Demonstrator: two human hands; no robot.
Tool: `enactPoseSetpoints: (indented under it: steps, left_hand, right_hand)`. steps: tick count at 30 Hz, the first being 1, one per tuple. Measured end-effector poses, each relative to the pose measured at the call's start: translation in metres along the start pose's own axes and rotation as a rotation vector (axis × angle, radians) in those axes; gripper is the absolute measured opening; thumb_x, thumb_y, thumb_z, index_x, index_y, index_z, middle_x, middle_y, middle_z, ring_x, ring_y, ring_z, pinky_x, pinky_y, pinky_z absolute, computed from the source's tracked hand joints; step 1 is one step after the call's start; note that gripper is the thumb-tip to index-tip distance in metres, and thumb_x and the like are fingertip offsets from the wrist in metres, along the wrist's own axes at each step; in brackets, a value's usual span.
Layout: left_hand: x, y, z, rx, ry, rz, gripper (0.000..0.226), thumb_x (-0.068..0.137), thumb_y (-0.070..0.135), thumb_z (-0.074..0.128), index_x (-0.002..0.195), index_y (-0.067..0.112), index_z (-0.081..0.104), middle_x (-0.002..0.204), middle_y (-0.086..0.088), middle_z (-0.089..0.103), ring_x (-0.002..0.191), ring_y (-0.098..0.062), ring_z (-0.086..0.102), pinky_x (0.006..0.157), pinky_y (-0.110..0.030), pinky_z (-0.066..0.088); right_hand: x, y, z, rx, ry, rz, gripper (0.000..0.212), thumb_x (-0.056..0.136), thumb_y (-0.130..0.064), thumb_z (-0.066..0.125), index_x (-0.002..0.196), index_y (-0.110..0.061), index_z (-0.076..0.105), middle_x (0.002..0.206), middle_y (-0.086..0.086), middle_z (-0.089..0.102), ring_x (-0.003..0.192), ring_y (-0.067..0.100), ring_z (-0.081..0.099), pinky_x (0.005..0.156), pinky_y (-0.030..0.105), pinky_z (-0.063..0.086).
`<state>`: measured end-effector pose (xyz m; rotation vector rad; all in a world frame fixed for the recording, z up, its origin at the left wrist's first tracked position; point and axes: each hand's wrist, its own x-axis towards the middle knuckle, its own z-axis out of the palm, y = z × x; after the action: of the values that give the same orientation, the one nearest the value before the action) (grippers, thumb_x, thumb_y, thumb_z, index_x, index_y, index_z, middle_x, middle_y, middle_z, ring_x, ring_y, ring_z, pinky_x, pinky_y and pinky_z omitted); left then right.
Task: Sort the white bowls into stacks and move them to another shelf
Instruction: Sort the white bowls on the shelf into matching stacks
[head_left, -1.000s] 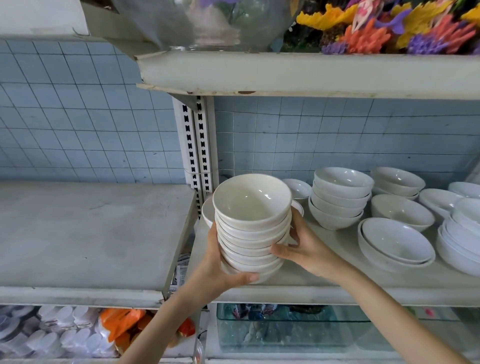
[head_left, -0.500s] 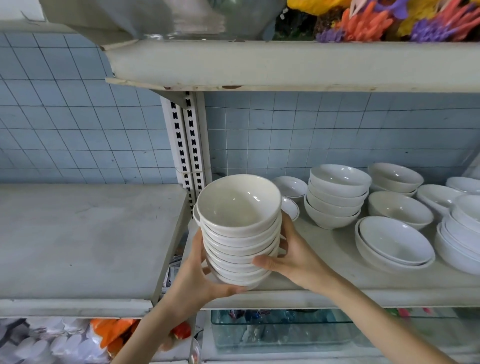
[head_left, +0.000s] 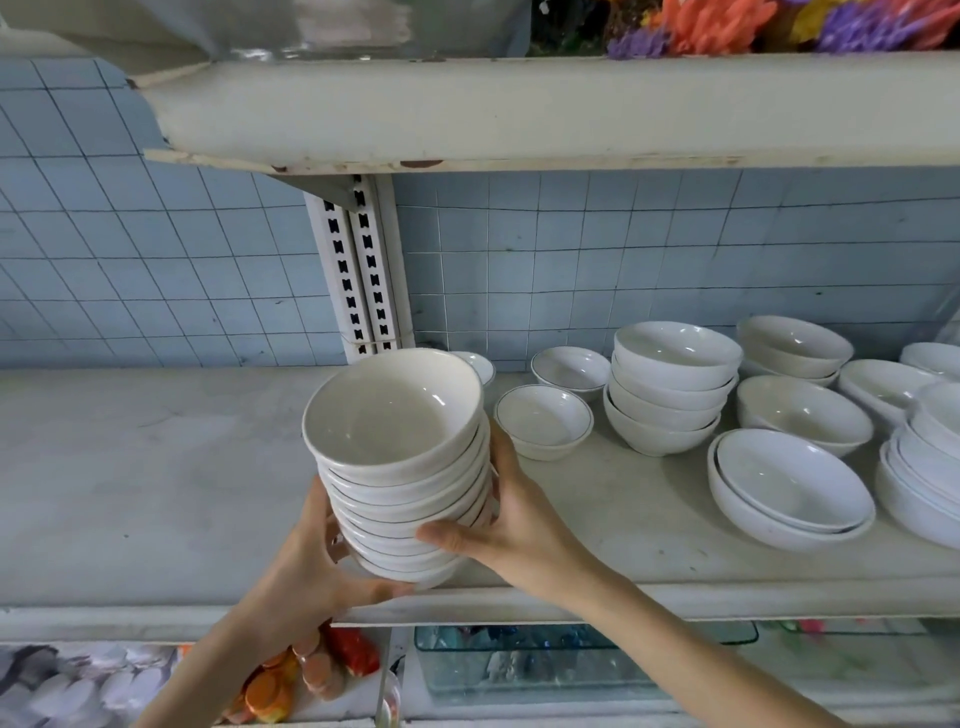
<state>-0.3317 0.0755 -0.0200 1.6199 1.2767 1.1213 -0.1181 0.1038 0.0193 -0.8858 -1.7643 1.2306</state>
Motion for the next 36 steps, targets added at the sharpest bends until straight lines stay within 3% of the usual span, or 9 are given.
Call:
enactPoseSetpoints:
  steps: [3, 6, 10, 13, 17, 22, 25, 30, 36]
  left_hand:
    - [-0.001, 0.0, 0.001, -0.025, -0.009, -0.016, 0.12, 0.04, 0.038, 0.095, 0.138, 0.037, 0.026, 0.128, 0.014, 0.056, 0.123, -0.012, 0.053, 0.095, -0.02, 0.048]
    - [-0.002, 0.002, 0.001, -0.021, -0.026, -0.028, 0.12, 0.043, 0.04, 0.094, 0.138, 0.041, 0.022, 0.128, 0.02, 0.054, 0.123, -0.006, 0.052, 0.097, -0.018, 0.046]
    - [-0.006, 0.004, 0.004, -0.011, -0.027, -0.051, 0.118, 0.044, 0.044, 0.092, 0.137, 0.042, 0.02, 0.125, 0.027, 0.053, 0.122, 0.001, 0.05, 0.099, -0.015, 0.043]
    - [-0.008, 0.003, 0.008, 0.002, 0.018, -0.074, 0.128, 0.038, 0.055, 0.091, 0.141, 0.038, 0.017, 0.125, 0.03, 0.05, 0.125, 0.002, 0.046, 0.102, -0.017, 0.041]
    - [-0.009, 0.004, 0.013, 0.004, 0.065, -0.073, 0.135, 0.035, 0.057, 0.09, 0.144, 0.029, 0.016, 0.123, 0.032, 0.05, 0.122, 0.004, 0.047, 0.098, -0.011, 0.041]
    - [-0.013, 0.001, 0.017, -0.025, 0.091, -0.109, 0.133, 0.035, 0.055, 0.091, 0.145, 0.029, 0.021, 0.127, 0.023, 0.054, 0.123, -0.003, 0.05, 0.095, -0.019, 0.048]
    - [-0.016, -0.001, 0.021, -0.068, 0.11, -0.148, 0.131, 0.029, 0.059, 0.091, 0.141, 0.028, 0.029, 0.12, 0.022, 0.06, 0.114, 0.0, 0.056, 0.085, -0.012, 0.05]
    - [-0.016, -0.004, 0.021, -0.029, 0.151, -0.167, 0.12, 0.024, 0.068, 0.085, 0.129, 0.03, 0.042, 0.112, 0.026, 0.063, 0.106, 0.005, 0.059, 0.083, -0.021, 0.051]
    - [-0.015, -0.002, 0.019, -0.035, 0.105, -0.171, 0.116, 0.029, 0.062, 0.089, 0.129, 0.025, 0.043, 0.114, 0.021, 0.064, 0.108, 0.0, 0.06, 0.08, -0.01, 0.05]
  right_hand:
    - [0.0, 0.0, -0.002, 0.028, -0.047, -0.016, 0.093, 0.068, -0.034, 0.075, 0.141, -0.036, 0.018, 0.139, -0.016, 0.043, 0.13, 0.003, 0.041, 0.107, 0.027, 0.037]
    - [0.0, -0.001, -0.01, 0.039, -0.145, -0.016, 0.09, 0.07, -0.028, 0.072, 0.135, -0.049, 0.013, 0.14, -0.03, 0.035, 0.134, -0.002, 0.032, 0.111, 0.031, 0.034]
    - [0.006, 0.008, -0.041, -0.043, -0.303, 0.023, 0.086, 0.078, -0.025, 0.069, 0.139, -0.043, 0.012, 0.147, -0.027, 0.024, 0.137, -0.006, 0.022, 0.112, 0.026, 0.029]
    - [0.021, 0.015, -0.069, -0.19, -0.184, 0.05, 0.072, 0.081, -0.033, 0.066, 0.141, -0.03, 0.027, 0.147, -0.014, 0.032, 0.136, -0.001, 0.028, 0.113, 0.028, 0.028]
    - [0.05, 0.018, -0.093, -0.472, 0.01, 0.069, 0.052, 0.089, -0.031, 0.062, 0.136, -0.024, 0.043, 0.135, -0.013, 0.044, 0.121, -0.002, 0.038, 0.095, 0.005, 0.026]
    - [0.06, 0.041, -0.094, -0.904, -0.132, 0.271, 0.035, 0.088, -0.043, 0.059, 0.115, -0.022, 0.061, 0.125, -0.003, 0.059, 0.119, 0.023, 0.05, 0.091, 0.033, 0.04]
    - [0.047, 0.045, -0.09, -1.108, -0.064, 0.205, 0.025, 0.093, -0.034, 0.048, 0.09, -0.014, 0.062, 0.095, 0.004, 0.065, 0.093, 0.031, 0.058, 0.068, 0.033, 0.042]
    - [0.023, 0.041, -0.092, -1.139, -0.056, 0.015, 0.028, 0.095, -0.037, 0.047, 0.081, -0.017, 0.061, 0.085, 0.002, 0.064, 0.083, 0.028, 0.058, 0.058, 0.033, 0.033]
    - [0.001, 0.037, -0.092, -1.132, -0.182, 0.039, 0.025, 0.09, -0.043, 0.053, 0.085, -0.02, 0.062, 0.086, -0.003, 0.061, 0.08, 0.02, 0.056, 0.068, 0.031, 0.043]
